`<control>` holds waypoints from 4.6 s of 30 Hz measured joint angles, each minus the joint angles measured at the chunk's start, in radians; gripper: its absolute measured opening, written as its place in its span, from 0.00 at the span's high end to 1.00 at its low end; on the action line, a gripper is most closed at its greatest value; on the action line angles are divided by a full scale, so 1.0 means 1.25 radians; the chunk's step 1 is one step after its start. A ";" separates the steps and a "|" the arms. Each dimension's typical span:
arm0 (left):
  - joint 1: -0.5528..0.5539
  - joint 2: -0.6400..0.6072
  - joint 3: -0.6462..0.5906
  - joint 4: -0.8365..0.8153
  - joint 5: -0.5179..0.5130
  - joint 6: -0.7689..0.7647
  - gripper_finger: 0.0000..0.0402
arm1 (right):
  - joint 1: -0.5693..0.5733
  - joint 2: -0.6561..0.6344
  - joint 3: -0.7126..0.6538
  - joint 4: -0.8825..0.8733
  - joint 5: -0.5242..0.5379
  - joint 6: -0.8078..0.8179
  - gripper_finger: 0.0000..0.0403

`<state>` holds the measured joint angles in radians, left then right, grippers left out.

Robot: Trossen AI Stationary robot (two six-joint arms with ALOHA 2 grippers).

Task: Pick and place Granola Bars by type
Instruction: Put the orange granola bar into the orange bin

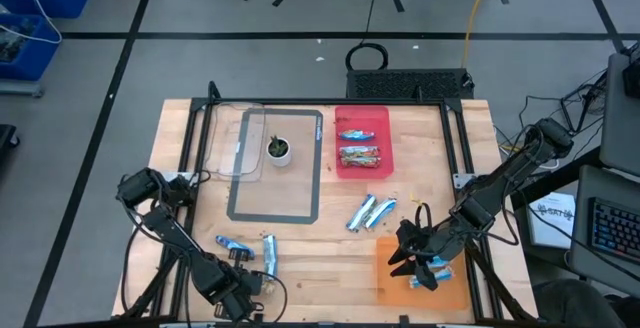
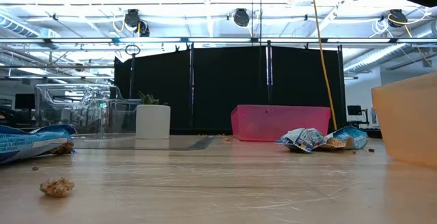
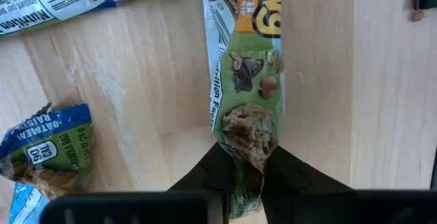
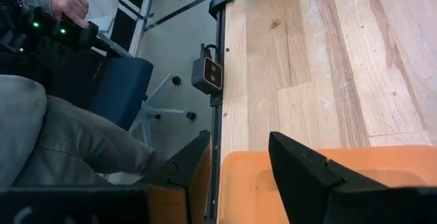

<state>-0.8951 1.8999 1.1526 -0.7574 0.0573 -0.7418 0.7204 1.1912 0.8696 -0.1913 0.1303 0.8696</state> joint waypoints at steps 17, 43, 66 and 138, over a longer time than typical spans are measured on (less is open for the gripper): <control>0.022 -0.130 0.008 0.008 -0.115 -0.084 0.90 | -0.054 -0.008 0.000 0.131 0.021 -0.064 0.65; 0.279 -0.291 0.010 0.545 -0.466 0.231 0.92 | -0.209 -0.044 0.000 0.637 0.025 -0.628 0.56; 0.404 -0.291 0.010 0.821 -0.425 0.472 0.93 | -0.311 -0.030 0.000 0.646 0.044 -0.591 0.41; 0.352 -0.291 0.011 0.753 -0.444 0.399 0.35 | -0.178 -0.118 0.119 0.126 -0.032 -0.257 1.00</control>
<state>-0.4551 1.5368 1.1664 0.1833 -0.4976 -0.2431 0.4984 1.0433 1.0187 -0.0335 0.0899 0.5487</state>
